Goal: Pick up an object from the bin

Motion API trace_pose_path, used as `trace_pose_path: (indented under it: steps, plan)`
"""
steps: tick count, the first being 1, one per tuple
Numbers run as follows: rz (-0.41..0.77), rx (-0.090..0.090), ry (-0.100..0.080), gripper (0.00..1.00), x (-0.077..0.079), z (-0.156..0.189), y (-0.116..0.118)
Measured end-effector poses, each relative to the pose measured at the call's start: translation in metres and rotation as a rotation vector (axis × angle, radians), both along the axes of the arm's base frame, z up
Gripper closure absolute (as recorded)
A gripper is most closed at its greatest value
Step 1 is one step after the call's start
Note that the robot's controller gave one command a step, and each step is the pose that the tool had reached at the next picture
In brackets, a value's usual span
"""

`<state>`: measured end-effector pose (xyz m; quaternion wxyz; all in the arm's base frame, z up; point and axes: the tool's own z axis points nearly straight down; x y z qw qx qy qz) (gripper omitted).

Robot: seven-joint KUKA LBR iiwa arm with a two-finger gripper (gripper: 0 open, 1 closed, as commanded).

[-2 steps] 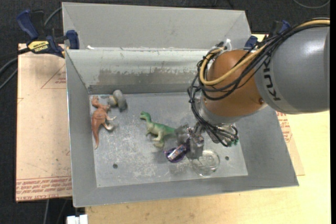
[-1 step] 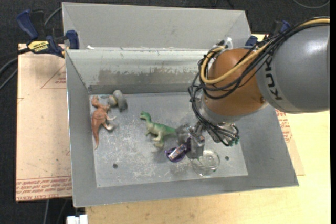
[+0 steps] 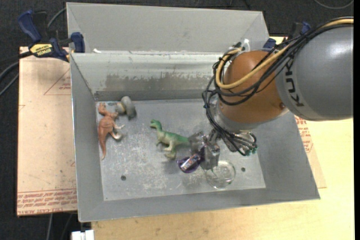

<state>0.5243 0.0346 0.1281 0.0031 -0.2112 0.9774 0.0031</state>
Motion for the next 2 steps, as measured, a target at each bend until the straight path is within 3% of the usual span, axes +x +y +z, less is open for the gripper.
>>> trace_pose_path:
  steps: [2]
  plan:
    - [0.000, 0.000, 0.002, 1.00, -0.001, 0.021, 0.000]
